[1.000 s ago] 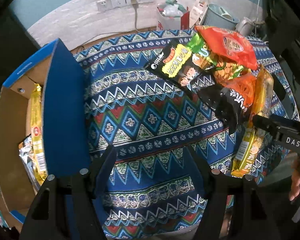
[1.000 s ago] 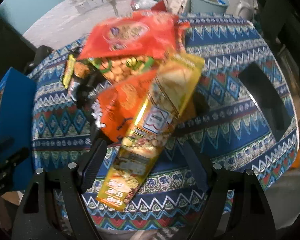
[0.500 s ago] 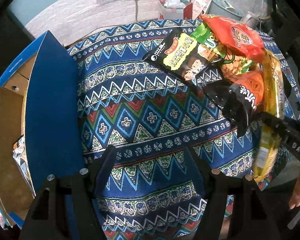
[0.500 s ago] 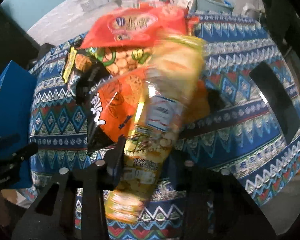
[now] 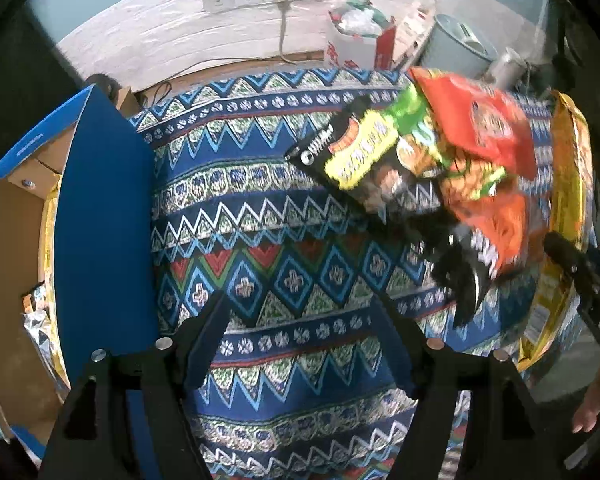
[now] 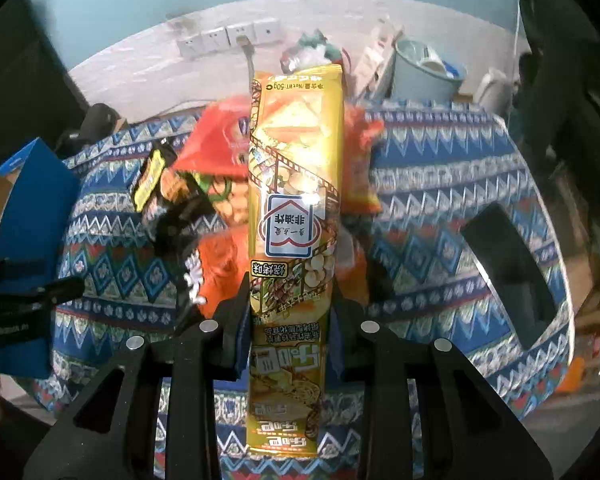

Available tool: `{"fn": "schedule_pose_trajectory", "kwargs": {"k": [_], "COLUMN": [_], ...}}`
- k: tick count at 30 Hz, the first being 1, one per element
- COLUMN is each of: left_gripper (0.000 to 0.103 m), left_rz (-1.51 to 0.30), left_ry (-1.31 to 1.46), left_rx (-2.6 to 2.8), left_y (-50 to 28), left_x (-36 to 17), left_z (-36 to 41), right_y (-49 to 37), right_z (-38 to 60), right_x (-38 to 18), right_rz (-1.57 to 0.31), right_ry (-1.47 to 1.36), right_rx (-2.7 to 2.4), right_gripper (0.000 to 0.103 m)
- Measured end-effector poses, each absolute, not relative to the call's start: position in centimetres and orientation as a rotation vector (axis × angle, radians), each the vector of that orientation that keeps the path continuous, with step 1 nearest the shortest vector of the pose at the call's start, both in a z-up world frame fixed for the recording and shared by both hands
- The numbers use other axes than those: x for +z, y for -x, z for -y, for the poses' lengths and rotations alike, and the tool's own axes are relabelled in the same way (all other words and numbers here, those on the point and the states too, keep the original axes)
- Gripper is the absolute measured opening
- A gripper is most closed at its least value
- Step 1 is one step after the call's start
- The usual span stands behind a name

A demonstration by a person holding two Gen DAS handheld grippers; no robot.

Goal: Organize snacks
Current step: 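Grasp the black yellow-label bag with the left tool while the right tool grasps the yellow biscuit pack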

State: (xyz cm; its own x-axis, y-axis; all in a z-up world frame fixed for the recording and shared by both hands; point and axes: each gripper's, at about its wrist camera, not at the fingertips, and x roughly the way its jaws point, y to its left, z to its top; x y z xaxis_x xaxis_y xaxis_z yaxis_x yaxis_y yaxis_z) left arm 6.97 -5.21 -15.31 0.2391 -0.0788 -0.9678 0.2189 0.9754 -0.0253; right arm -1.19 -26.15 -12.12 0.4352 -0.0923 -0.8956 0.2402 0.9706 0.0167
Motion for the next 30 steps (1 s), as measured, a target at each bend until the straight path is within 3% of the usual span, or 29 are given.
{"fn": "schedule_pose_trajectory", "kwargs": {"k": [30], "left_gripper": [0.081], "left_rz": [-1.367], "left_ry": [0.243], "left_rx": [-0.095], "left_y": [-17.5], "left_x": [-18.3], "left_z": [8.6], "right_y": [-6.8], "right_z": [31.5], "right_x": [-10.7], "right_rz": [-1.142], "right_ry": [-0.061], "right_rx": [-0.032], "right_gripper": [0.029]}}
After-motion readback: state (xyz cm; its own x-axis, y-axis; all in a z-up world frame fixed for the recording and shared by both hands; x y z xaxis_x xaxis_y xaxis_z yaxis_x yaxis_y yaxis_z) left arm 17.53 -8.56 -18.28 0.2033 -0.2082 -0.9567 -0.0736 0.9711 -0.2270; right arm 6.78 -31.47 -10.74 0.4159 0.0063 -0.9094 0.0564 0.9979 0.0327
